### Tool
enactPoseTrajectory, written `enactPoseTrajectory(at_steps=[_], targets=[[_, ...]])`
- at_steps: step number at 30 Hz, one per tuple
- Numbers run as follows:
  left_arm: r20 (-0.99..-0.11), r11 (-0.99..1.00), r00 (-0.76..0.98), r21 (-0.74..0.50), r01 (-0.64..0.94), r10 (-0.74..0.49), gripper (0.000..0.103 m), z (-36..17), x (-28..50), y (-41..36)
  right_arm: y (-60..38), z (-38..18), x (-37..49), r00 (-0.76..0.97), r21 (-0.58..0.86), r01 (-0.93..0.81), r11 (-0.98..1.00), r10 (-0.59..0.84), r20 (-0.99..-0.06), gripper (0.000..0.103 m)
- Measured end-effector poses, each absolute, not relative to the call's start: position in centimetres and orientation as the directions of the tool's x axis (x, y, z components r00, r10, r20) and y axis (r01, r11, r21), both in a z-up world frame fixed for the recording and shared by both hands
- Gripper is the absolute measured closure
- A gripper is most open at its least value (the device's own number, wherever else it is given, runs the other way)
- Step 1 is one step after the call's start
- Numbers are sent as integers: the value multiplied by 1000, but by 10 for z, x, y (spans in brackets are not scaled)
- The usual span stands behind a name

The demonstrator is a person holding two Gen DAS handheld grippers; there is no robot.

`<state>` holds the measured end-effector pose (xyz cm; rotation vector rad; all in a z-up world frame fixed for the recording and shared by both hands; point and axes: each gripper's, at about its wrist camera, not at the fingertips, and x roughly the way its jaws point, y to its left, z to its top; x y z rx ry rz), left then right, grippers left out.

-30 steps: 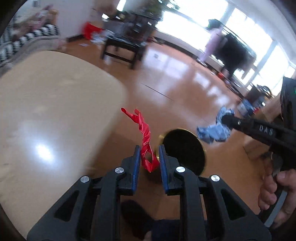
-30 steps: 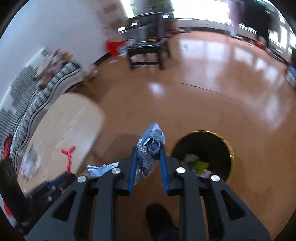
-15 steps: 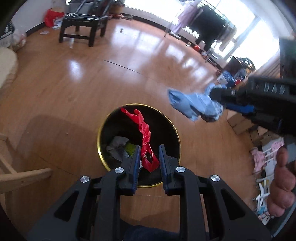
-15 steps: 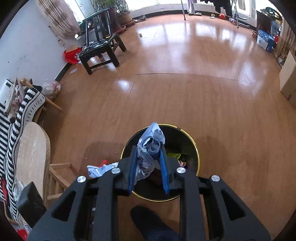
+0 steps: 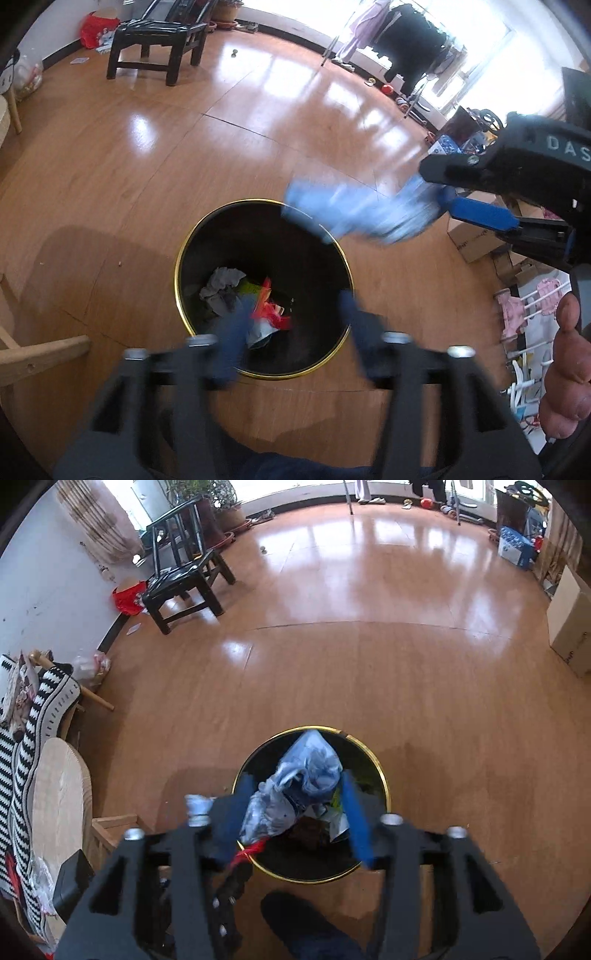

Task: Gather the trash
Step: 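Carry both items over the black bin and open both tools to drop them, then return both open tools from the bin to the table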

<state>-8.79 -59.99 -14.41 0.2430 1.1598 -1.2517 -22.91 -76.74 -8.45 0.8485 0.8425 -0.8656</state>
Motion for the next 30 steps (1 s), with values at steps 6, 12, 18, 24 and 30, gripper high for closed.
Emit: enactPoseTrajectory(at_steps=[6, 12, 18, 24, 30], targets=[[-776, 384, -99, -414, 825, -623, 31, -132, -82, -590, -763, -83, -227, 394, 262, 878, 400, -292, -872, 39], [-785, 425, -25, -361, 830, -619, 16, -109, -67, -564, -746, -70, -209, 417, 254, 855, 452, -309, -855, 26], [-787, 527, 141, -257, 810, -601, 12, -62, -40, -496, -698, -44, -156, 488, 253, 768, 588, -281, -827, 21], [-771, 674, 348, -139, 726, -533, 12, -19, 1, -392, -605, -5, -79, 610, 280, 580, 765, -180, -772, 19], [-737, 825, 514, -105, 555, -439, 11, 11, 37, -255, -481, 19, -2, 685, 313, 327, 892, 4, -728, 17]])
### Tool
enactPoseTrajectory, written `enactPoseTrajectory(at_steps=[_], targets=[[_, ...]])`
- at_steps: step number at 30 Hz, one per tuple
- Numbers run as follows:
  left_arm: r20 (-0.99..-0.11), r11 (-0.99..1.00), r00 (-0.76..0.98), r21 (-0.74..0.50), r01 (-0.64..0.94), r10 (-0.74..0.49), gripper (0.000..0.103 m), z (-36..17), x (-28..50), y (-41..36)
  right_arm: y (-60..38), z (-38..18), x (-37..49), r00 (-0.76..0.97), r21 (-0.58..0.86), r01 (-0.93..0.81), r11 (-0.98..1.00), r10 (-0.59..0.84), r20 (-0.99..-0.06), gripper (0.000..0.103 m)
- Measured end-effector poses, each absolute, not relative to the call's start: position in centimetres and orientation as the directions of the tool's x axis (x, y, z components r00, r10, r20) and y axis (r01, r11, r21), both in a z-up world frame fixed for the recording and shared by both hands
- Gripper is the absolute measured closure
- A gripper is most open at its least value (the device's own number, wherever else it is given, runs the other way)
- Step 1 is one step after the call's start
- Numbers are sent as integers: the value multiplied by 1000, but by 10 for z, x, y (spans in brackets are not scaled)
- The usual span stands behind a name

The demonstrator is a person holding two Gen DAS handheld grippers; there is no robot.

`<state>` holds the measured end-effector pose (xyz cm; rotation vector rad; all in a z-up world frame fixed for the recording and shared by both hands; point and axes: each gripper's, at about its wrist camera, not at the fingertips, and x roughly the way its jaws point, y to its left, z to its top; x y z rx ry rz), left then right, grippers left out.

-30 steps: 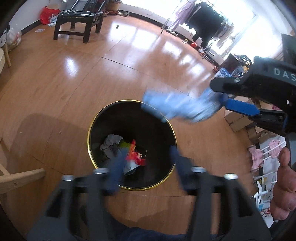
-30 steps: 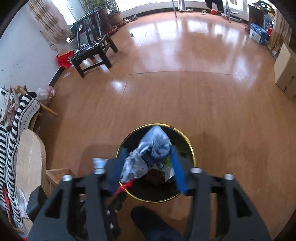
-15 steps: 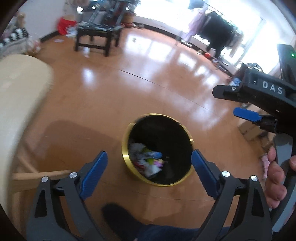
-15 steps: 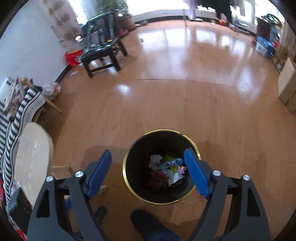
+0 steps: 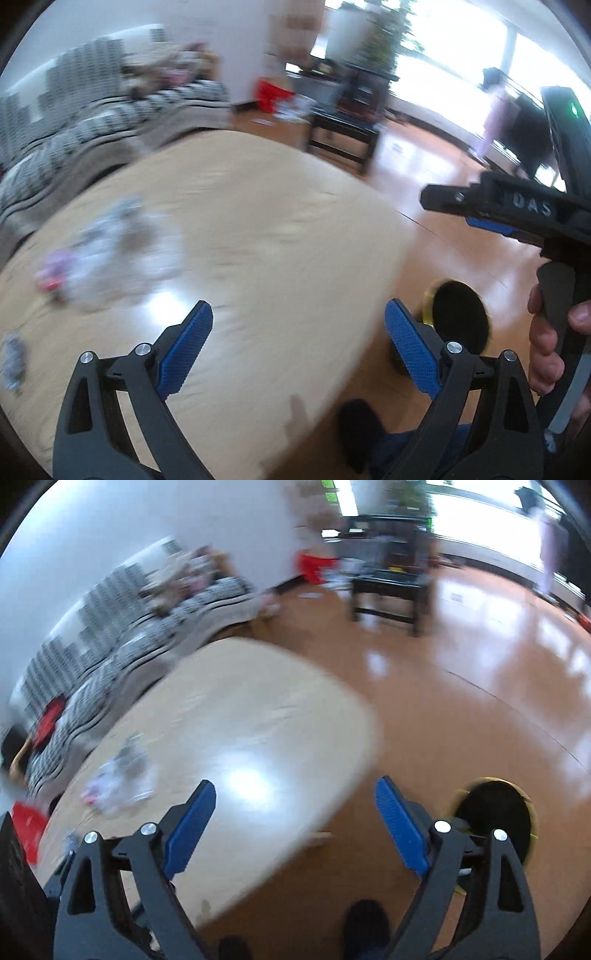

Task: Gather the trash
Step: 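Return both open tools from the bin to the table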

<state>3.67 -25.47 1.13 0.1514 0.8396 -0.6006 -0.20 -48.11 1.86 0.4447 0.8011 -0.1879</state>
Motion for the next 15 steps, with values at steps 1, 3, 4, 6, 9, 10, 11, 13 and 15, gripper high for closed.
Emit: enactPoseTrajectory(at_steps=[1, 3, 4, 6, 9, 10, 11, 13, 15], targets=[[-734, 842, 532, -101, 529, -422, 11, 14, 40, -237, -460, 22, 9, 690, 317, 284, 905, 37, -723, 17], [-730, 889, 576, -96, 449, -369, 11, 17, 51, -183, -414, 26, 32, 692, 319, 184, 930, 108, -714, 17], [-728, 900, 586, -97, 424, -355, 11, 19, 53, -168, -395, 26, 39, 690, 314, 147, 938, 130, -712, 17], [-728, 938, 619, -100, 331, -296, 11, 19, 63, -116, -361, 26, 53, 683, 295, 78, 952, 164, -711, 17], [-730, 966, 641, -110, 233, -237, 11, 16, 71, -56, -311, 21, 69, 667, 258, -20, 966, 205, -716, 17], [-730, 974, 648, -117, 196, -219, 11, 15, 76, -37, -299, 19, 72, 663, 250, -44, 967, 215, -717, 17], [-729, 979, 654, -127, 159, -201, 11, 14, 79, -18, -284, 17, 77, 656, 238, -68, 969, 223, -721, 17], [-729, 984, 660, -144, 109, -180, 11, 10, 85, 9, -269, 12, 78, 647, 231, -88, 969, 232, -726, 17], [-742, 987, 654, -148, 57, -149, 11, 4, 94, 32, -258, 8, 85, 648, 227, -105, 968, 240, -723, 17]])
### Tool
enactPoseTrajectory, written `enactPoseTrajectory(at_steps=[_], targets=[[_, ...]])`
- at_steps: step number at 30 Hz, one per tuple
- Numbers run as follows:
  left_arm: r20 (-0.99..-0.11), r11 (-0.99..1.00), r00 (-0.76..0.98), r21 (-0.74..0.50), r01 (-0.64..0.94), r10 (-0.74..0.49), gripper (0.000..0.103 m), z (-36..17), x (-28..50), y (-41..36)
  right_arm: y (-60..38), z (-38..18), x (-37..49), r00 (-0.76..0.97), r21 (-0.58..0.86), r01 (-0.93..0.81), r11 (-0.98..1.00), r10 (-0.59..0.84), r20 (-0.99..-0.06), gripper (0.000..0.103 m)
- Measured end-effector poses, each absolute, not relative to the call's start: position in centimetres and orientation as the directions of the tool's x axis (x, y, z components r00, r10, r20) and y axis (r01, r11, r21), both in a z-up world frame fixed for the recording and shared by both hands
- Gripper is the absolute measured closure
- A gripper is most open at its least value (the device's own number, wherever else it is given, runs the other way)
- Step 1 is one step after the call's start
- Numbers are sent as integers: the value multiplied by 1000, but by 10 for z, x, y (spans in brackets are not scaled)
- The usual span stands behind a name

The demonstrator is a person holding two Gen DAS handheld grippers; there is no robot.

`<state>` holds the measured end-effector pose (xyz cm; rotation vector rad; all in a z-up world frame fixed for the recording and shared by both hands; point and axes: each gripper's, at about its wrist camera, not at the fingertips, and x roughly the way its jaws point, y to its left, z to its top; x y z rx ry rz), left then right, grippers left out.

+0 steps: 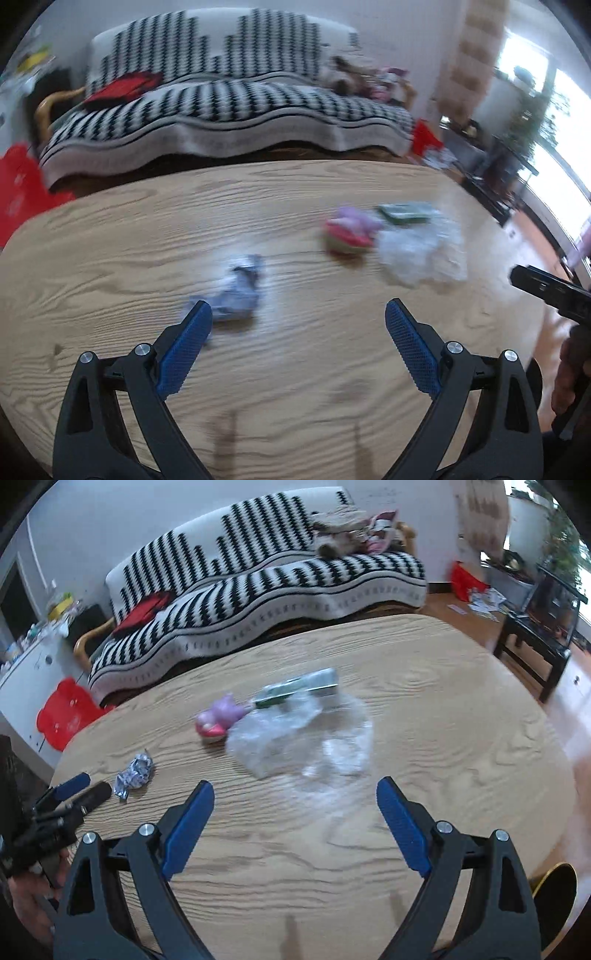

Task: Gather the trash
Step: 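Return both open tools from the bin to the table, then grasp the crumpled foil wrapper with the left tool while the right tool grasps the pink-purple toy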

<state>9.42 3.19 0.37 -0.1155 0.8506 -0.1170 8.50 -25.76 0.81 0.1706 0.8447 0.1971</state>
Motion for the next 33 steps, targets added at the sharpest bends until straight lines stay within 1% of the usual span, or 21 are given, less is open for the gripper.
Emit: enactPoseTrajectory(at_steps=[3, 8, 11, 14, 20, 23, 24, 25, 26, 27, 28, 29, 30, 31, 33], targets=[[-750, 988, 648, -147, 37, -136, 11, -2, 102, 50, -240, 6, 99, 650, 231, -153, 961, 274, -709, 17], [-758, 994, 644, -95, 46, -102, 11, -19, 115, 59, -194, 0, 139, 620, 243, -250, 937, 348, -703, 17], [-760, 996, 645, -72, 48, -86, 11, -34, 125, 68, -168, -8, 160, 588, 261, -278, 925, 378, -715, 17], [-755, 998, 652, -48, 43, -64, 11, -46, 140, 72, -141, -23, 186, 533, 295, -275, 915, 400, -746, 17], [-784, 997, 615, -60, 49, -78, 11, -67, 156, 75, -109, -51, 232, 512, 220, -234, 947, 312, -800, 17], [-785, 997, 615, -39, 67, -71, 12, -71, 159, 71, -102, -62, 243, 535, 140, -225, 964, 243, -809, 15], [-785, 997, 615, -39, 70, -74, 13, -72, 160, 70, -102, -64, 244, 539, 128, -223, 967, 231, -810, 15], [-785, 996, 614, -46, 73, -81, 20, -73, 160, 70, -101, -67, 246, 544, 106, -219, 970, 212, -812, 14], [-787, 996, 610, -53, 76, -88, 30, -74, 161, 70, -100, -69, 246, 549, 83, -219, 972, 193, -813, 14], [-787, 996, 611, -50, 77, -87, 34, -75, 161, 69, -97, -72, 244, 552, 54, -220, 974, 170, -817, 15], [-785, 995, 613, -43, 87, -87, 46, -74, 159, 68, -95, -75, 242, 557, 13, -220, 975, 137, -819, 20], [-783, 995, 615, -40, 93, -89, 50, -73, 157, 67, -93, -78, 240, 570, -45, -218, 975, 89, -817, 35], [-783, 994, 615, -46, 94, -95, 53, -72, 157, 67, -93, -78, 237, 575, -37, -227, 973, 103, -812, 41], [-782, 994, 614, -61, 94, -106, 57, -71, 157, 68, -95, -78, 237, 571, -28, -227, 973, 110, -814, 54], [-784, 992, 609, -82, 91, -121, 61, -69, 156, 69, -98, -76, 235, 562, -11, -225, 974, 121, -818, 56]])
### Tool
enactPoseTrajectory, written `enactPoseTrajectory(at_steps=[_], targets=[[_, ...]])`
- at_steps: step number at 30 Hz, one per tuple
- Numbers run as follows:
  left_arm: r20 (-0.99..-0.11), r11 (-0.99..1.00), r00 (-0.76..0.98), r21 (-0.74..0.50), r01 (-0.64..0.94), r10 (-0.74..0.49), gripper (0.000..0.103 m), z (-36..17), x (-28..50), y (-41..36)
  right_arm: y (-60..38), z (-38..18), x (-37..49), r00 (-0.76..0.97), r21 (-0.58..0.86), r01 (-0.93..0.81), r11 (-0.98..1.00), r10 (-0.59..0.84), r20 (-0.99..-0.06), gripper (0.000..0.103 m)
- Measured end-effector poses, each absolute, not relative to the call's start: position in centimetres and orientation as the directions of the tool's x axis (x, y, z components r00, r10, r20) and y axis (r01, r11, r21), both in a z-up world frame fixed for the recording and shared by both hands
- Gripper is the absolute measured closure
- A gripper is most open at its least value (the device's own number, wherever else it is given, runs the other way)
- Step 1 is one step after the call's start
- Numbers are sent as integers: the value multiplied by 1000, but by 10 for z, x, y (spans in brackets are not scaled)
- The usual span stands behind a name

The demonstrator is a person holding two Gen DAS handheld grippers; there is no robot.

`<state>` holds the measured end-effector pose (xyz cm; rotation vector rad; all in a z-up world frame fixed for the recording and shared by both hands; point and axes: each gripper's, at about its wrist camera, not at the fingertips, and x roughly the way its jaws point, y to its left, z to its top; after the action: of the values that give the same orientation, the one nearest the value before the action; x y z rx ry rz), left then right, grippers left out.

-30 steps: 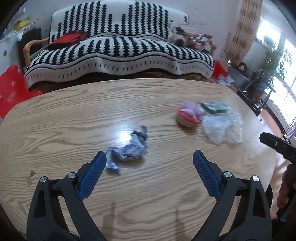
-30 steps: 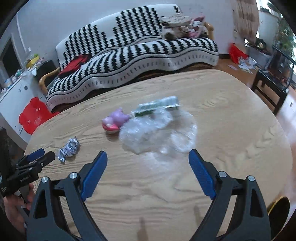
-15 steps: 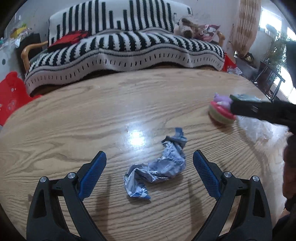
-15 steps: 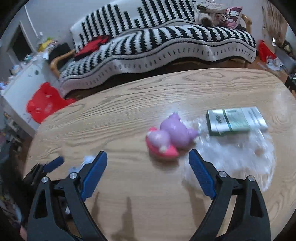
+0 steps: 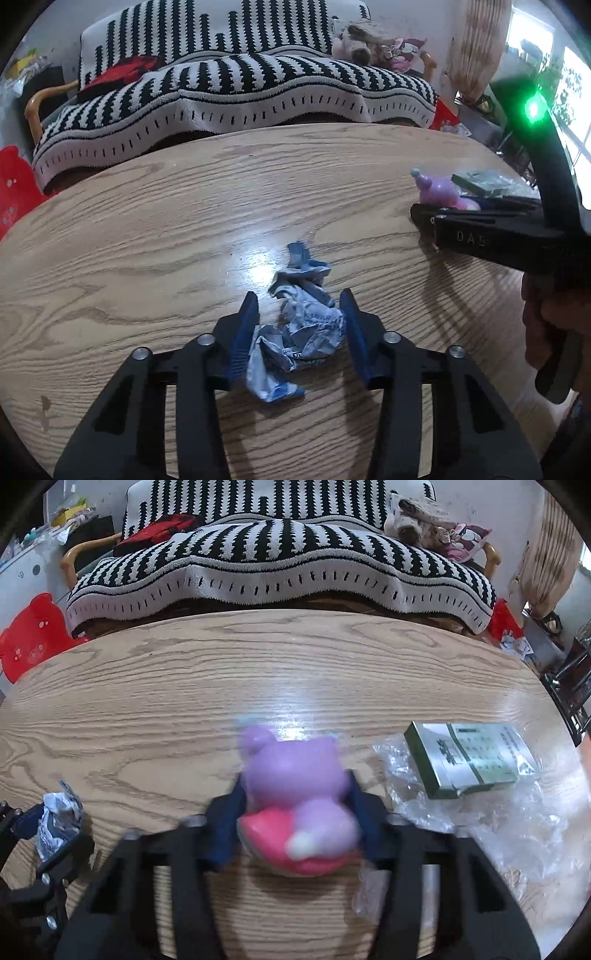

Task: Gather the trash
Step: 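Grasp the crumpled foil wrapper with the left tool while the right tool grasps the pink-purple toy, then lift both held items and turn toward the black bin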

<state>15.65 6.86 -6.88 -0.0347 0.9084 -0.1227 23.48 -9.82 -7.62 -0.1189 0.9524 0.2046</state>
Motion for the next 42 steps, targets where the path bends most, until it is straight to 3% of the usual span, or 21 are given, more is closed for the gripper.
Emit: enactPoseTrajectory(at_steps=[5, 15, 22, 33, 42], targets=[[-781, 994, 615, -71, 80, -105, 66, -62, 153, 64, -105, -69, 226, 530, 103, -243, 964, 221, -818, 60], [-772, 994, 628, -103, 25, -96, 67, -36, 143, 62, -115, -7, 174, 580, 158, -310, 937, 319, -750, 60], [-771, 992, 626, -123, 37, -118, 67, -16, 129, 29, -178, 32, 130, 618, 216, -276, 937, 345, -707, 60], [-723, 947, 618, -177, 268, -310, 67, 19, 99, -109, -363, 61, 55, 724, 241, -10, 970, 173, -668, 60], [-711, 818, 496, -195, 541, -498, 67, 17, 63, -267, -542, 33, -30, 714, 283, 326, 902, -39, -699, 60]])
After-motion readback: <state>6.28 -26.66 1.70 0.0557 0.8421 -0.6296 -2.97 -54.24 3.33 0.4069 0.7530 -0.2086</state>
